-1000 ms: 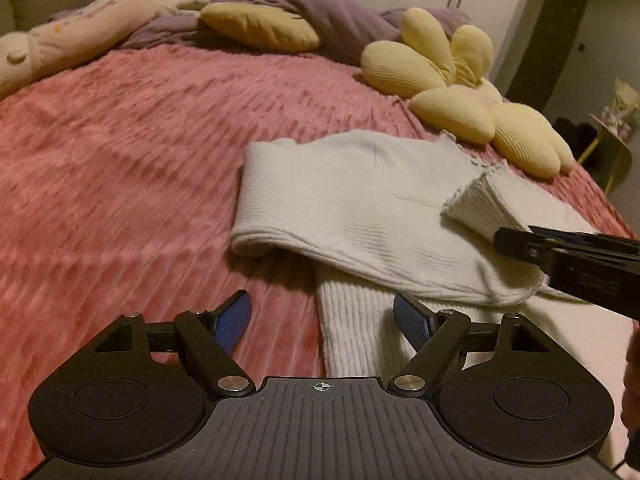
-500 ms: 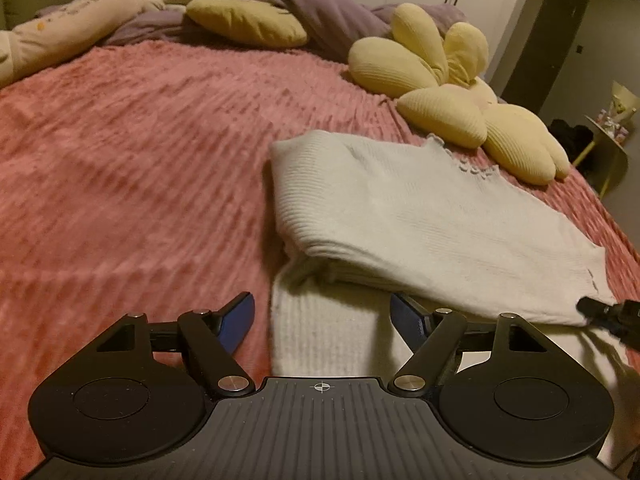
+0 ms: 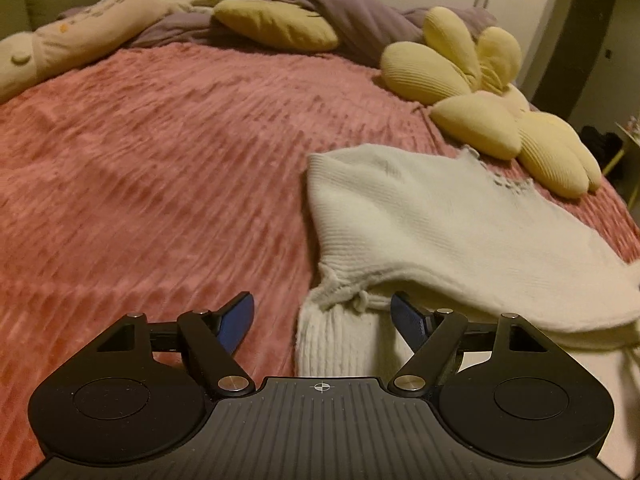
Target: Fold small clothes
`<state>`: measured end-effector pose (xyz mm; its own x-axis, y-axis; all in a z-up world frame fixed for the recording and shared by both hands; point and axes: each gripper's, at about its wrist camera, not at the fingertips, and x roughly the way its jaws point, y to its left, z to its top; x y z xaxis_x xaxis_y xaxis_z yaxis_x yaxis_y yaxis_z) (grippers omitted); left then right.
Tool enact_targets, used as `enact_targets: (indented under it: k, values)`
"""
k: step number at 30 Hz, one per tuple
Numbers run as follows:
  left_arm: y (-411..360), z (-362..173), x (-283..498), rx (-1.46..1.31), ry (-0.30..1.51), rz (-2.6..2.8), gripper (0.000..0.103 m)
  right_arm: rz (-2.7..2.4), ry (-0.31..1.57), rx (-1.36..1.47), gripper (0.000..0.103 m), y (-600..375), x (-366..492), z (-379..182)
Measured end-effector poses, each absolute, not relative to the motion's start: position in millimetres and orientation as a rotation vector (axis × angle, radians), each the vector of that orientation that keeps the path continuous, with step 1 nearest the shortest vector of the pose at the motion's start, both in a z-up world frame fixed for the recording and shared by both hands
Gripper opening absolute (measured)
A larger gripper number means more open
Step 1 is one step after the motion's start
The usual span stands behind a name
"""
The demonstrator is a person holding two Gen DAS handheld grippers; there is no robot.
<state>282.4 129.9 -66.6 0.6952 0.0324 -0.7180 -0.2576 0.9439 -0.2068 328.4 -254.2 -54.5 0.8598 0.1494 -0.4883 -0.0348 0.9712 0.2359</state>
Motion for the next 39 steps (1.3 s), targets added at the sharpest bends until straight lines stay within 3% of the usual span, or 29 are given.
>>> enact_targets:
  k: [13, 19, 22, 27, 31, 39]
  values:
    - [131.5, -50.0, 275.4, -0.265, 0.761, 0.181, 0.082, 0.064, 0.631, 0.167, 0.006, -284.4, 346.0, -86.0]
    - [109.9, -30.0, 287.0, -0.214, 0.708, 0.086, 0.09, -0.134, 0.523, 0.014, 0.017, -271.4, 328.9, -63.3]
    - [84.9, -36.1, 302.3, -0.232, 0.726, 0.024, 0.092, -0.005, 0.489, 0.004, 0.017, -246.5, 324.9, -54.4]
    - [41.5, -62.6, 318.3, -0.099, 0.762, 0.002, 0.092, 0.182, 0.608, -0.088, 0.016, -202.7, 340.4, -74.5]
    - [38.9, -77.5, 319.7, -0.063, 0.745, -0.001, 0.096, 0.148, 0.675, -0.173, 0.015, -205.6, 346.6, -102.2]
    - [43.2, -69.6, 307.0, -0.042, 0.746, -0.015, 0.096, 0.158, 0.681, -0.166, 0.015, -213.5, 348.0, -99.5]
